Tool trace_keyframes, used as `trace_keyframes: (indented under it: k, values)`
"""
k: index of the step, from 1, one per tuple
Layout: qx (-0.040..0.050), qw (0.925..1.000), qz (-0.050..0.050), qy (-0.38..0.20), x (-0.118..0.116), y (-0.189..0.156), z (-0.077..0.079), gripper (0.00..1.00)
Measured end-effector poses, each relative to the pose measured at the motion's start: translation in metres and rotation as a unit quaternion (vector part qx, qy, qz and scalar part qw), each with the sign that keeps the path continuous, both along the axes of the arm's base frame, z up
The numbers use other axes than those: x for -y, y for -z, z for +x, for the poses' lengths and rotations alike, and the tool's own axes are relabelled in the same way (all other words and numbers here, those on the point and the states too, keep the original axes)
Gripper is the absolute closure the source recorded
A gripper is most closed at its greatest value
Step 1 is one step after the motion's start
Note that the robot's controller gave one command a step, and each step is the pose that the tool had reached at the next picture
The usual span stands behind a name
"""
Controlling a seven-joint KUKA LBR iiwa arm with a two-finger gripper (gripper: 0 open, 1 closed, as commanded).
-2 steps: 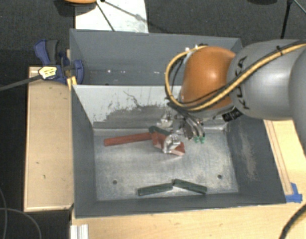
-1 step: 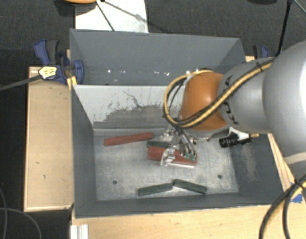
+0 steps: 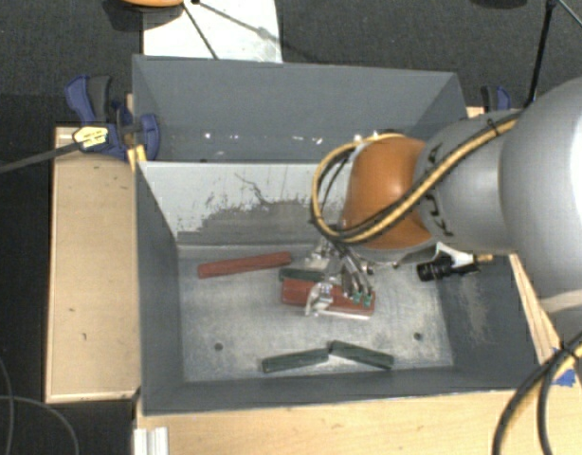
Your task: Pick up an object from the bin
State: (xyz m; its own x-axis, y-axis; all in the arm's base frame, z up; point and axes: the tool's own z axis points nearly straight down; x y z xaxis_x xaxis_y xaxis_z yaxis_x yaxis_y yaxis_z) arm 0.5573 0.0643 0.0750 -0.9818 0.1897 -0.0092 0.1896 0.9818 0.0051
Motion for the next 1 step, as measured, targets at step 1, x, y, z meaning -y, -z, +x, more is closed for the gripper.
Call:
trace_keyframes:
  k: [1]
  values:
    - [-0.0039,0.9996,-0.002,-0.027,0.0229,-0.1463,-0.0198,1.00]
